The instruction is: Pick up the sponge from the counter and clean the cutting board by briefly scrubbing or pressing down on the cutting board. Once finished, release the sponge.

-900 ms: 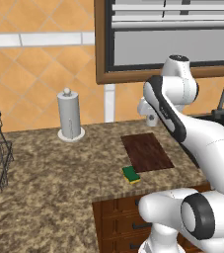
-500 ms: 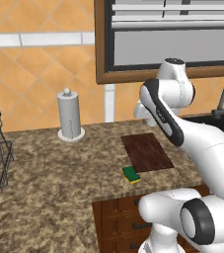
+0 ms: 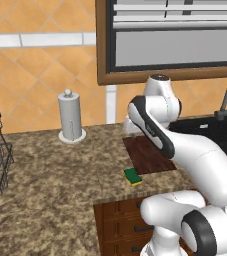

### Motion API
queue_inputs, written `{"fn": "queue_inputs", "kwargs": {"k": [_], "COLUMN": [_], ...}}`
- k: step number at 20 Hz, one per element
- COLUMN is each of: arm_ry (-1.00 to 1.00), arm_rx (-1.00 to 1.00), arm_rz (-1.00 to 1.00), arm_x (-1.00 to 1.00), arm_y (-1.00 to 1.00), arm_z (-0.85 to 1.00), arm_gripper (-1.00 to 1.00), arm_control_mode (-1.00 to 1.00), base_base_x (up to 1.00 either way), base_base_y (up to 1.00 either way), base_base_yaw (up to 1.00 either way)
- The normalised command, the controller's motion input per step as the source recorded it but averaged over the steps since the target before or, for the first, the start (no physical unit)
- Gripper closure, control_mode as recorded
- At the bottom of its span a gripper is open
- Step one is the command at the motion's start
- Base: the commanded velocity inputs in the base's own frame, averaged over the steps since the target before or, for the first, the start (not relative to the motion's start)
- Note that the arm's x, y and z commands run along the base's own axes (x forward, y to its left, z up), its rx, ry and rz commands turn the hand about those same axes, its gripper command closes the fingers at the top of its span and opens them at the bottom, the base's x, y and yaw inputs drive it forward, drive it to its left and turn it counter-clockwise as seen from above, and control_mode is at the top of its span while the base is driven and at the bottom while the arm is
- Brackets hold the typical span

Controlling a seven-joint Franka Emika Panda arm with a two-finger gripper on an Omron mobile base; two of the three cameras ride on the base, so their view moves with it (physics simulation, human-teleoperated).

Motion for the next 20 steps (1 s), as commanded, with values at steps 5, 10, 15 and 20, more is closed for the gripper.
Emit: {"fn": "queue_inputs", "kwargs": {"k": [5, 10, 15, 20], "arm_ry": [0.06, 0.01, 0.02, 0.02], "arm_rx": [0.00, 0.00, -0.02, -0.01], "arm_rz": [0.00, 0.00, 0.00, 0.00], "arm_x": [0.00, 0.00, 0.03, 0.08], "arm_y": [0.05, 0.02, 0.14, 0.17], "arm_z": [-0.83, -0.69, -0.65, -0.69], "arm_gripper": [-1.00, -1.00, -1.00, -1.00], "arm_control_mode": [-1.00, -1.00, -1.00, -1.00], "base_base_x": [0.00, 0.00, 0.00, 0.00], "base_base_y": [0.00, 0.00, 0.00, 0.00], "base_base_yaw": [0.00, 0.00, 0.00, 0.00]}}
